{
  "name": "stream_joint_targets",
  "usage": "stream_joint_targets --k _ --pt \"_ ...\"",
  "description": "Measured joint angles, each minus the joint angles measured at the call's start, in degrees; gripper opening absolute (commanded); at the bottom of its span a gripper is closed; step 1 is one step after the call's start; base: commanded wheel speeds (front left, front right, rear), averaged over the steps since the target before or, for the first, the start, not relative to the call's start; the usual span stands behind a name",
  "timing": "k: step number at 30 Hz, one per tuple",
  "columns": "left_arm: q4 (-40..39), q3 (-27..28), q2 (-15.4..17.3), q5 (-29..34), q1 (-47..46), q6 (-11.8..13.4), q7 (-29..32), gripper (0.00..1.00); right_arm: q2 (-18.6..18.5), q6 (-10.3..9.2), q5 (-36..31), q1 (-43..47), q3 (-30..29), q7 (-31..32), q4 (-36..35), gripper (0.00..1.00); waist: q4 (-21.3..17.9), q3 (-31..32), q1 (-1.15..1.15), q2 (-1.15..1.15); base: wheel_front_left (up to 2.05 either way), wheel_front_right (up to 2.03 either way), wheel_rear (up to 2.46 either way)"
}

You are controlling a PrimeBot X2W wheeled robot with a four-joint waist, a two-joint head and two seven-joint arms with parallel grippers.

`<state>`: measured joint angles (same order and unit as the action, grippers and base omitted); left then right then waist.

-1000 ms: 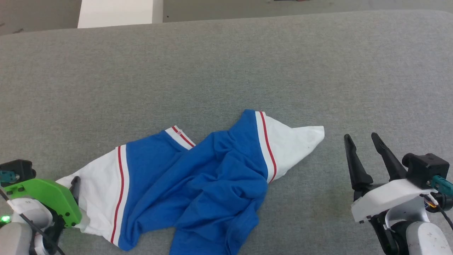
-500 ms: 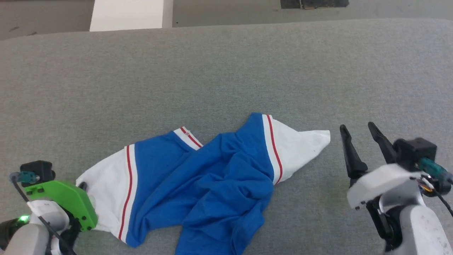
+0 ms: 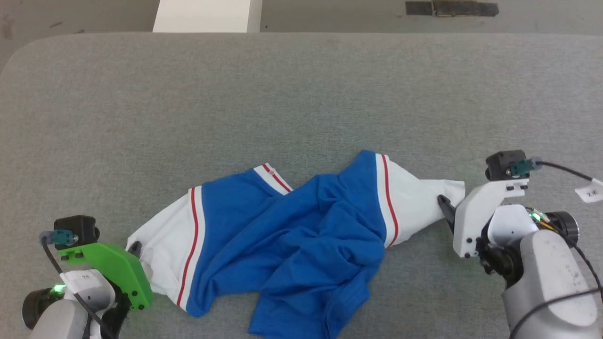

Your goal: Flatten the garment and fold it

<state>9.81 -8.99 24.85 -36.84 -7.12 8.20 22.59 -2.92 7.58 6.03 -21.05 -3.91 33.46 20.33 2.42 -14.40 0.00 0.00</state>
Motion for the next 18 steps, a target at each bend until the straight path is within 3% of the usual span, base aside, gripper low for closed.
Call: stream_joint_targets --k 2,3,4,5,6,7,14,18 --pt "-0.20 -0.22 -0.12 0.01 -0.10 0.00 -0.08 0.00 -0.15 -0.01 0.20 -1.15 0.56 3.71 0.76 1.00 0.36 -0.39 0.00 0.00 0.00 0.00 0.00" --pt "-0.22 -0.30 -0.13 0.03 -0.14 0.00 -0.09 0.00 -0.42 -0.02 0.30 -1.80 0.97 5.76 0.78 0.93 0.53 -0.58 0.00 0.00 0.00 0.00 0.00" --pt "-0.23 -0.36 -0.14 0.03 -0.23 0.00 -0.29 0.00 -0.69 -0.03 0.69 -2.29 1.52 7.53 0.65 0.45 0.68 -0.72 0.00 0.00 0.00 0.00 0.00" --pt "-0.23 -0.42 -0.16 0.03 -0.27 0.00 -0.49 0.00 -0.92 -0.04 0.93 -2.53 1.99 8.73 0.36 0.37 0.77 -0.80 0.00 0.00 0.00 0.00 0.00" --pt "-0.31 -0.47 -0.16 0.03 -0.27 0.00 -0.53 0.00 -1.08 -0.04 1.16 -2.60 2.44 9.67 -0.18 0.07 0.82 -0.88 0.00 0.00 0.00 0.00 0.00" --pt "-0.41 -0.51 -0.16 0.04 -0.27 -0.01 -0.56 0.00 -1.05 -0.03 1.30 -2.59 2.86 10.36 -0.70 0.00 0.80 -0.86 0.00 0.00 0.00 0.00 0.00" --pt "-1.98 -1.14 1.68 2.36 -0.48 -1.23 -2.30 0.00 -0.43 -0.01 1.77 -1.54 4.42 11.09 -4.68 0.00 -0.10 0.22 0.00 0.00 0.00 0.00 0.00" --pt "-5.28 -1.37 4.88 3.74 -2.54 -4.35 -4.08 0.00 -3.94 -0.01 2.82 -1.70 5.86 9.48 -8.55 0.00 -0.96 1.36 0.00 0.00 0.00 0.00 0.00"
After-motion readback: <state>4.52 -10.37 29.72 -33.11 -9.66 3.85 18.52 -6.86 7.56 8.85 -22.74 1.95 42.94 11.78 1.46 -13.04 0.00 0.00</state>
